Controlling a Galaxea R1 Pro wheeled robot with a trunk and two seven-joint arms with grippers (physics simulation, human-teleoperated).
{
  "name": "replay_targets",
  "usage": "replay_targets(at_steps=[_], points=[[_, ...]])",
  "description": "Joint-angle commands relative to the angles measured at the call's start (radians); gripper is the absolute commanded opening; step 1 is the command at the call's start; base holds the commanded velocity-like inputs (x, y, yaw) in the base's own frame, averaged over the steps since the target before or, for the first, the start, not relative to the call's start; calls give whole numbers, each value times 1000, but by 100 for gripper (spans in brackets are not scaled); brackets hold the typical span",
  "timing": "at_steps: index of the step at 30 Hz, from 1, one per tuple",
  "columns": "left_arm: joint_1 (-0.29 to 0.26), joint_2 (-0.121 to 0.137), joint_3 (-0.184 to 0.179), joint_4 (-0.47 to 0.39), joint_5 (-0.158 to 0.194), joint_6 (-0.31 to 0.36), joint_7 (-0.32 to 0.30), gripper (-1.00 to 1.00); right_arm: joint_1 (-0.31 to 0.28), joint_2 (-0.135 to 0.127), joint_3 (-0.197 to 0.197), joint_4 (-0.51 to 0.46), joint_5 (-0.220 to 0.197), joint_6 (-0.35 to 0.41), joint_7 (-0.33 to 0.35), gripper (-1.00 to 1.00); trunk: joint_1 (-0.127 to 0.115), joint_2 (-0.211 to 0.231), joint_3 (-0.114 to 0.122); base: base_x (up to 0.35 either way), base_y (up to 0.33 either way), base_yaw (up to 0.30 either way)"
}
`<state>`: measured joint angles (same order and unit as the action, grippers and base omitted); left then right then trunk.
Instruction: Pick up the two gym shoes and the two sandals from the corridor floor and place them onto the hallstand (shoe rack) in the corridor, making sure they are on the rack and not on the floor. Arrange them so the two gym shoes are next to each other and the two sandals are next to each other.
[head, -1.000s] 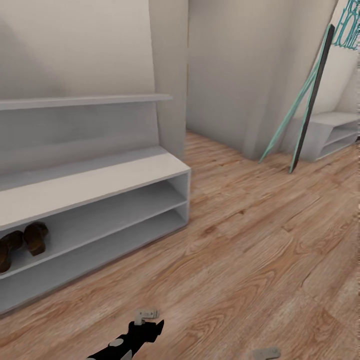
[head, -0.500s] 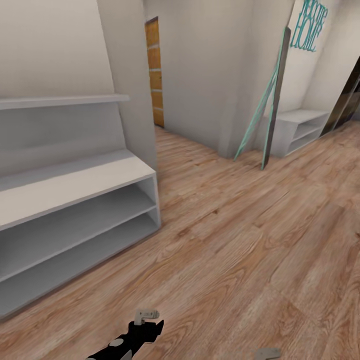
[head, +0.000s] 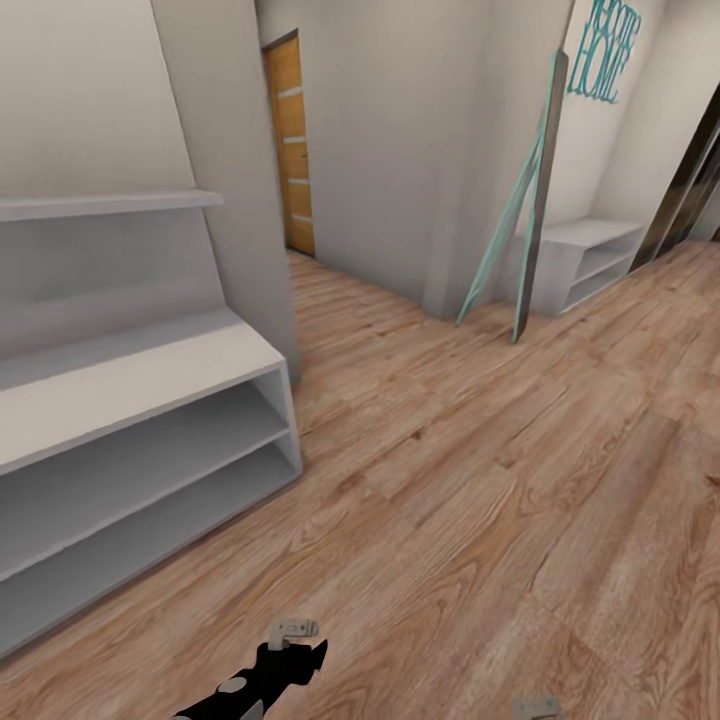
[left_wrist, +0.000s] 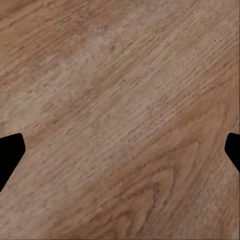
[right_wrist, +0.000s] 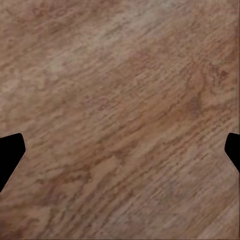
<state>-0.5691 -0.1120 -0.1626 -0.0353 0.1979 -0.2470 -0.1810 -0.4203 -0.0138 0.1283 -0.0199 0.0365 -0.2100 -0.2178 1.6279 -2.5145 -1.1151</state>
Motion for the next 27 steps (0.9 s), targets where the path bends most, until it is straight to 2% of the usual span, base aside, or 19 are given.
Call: replay_targets(at_steps=[1,9,27], points=[[0,0,0,0,0,0,0,100,0,0,0,0,0,0,0,100,0,0,0,331,-52,-1],[0,0,0,0,0,0,0,100,1,-2,-1,0,0,0,0,100,0,0,0,327,-123,-134],[0,0,0,-1,0,0,1,100,2,-3,0,1,0,0,1,100,0,0,0,295,-180,-275]])
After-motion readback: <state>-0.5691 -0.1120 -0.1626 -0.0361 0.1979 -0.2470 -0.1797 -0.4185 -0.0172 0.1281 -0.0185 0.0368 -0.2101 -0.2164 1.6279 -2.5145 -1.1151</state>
